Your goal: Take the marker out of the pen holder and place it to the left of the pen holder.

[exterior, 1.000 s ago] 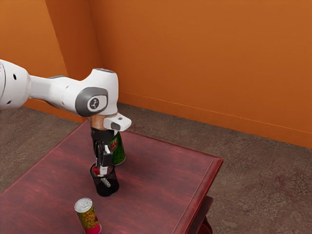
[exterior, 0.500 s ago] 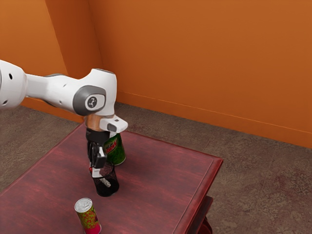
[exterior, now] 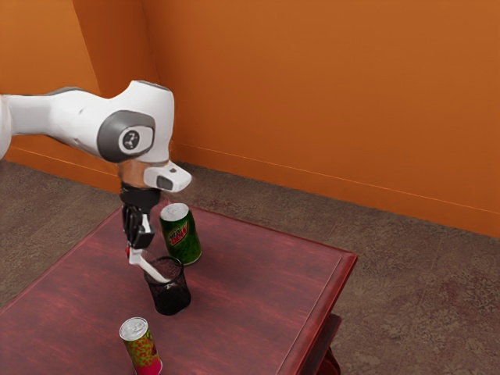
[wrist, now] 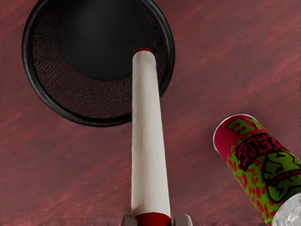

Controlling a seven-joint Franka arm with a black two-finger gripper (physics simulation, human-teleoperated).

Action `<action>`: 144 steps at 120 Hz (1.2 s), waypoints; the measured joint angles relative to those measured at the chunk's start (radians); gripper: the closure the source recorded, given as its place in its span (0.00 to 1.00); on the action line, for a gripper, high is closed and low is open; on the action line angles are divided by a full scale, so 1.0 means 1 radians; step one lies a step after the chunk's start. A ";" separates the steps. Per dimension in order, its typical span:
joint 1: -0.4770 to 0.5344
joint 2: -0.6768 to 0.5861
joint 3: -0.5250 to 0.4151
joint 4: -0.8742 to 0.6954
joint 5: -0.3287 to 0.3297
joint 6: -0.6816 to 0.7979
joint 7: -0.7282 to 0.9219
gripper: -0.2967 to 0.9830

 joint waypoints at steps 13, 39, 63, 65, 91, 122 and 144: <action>0.009 -0.047 0.001 -0.002 0.001 -0.046 0.000 0.82; 0.028 -0.129 0.009 0.002 0.002 -0.132 0.003 0.82; 0.110 -0.131 0.012 0.010 0.007 -0.172 0.013 0.82; 0.112 -0.126 0.012 0.012 0.010 -0.173 0.014 0.82; 0.169 -0.025 0.013 0.034 0.052 -0.152 0.022 0.83; 0.233 0.024 0.011 0.034 0.075 -0.131 0.028 0.52; 0.334 -0.012 -0.053 0.040 0.071 -0.115 0.030 0.35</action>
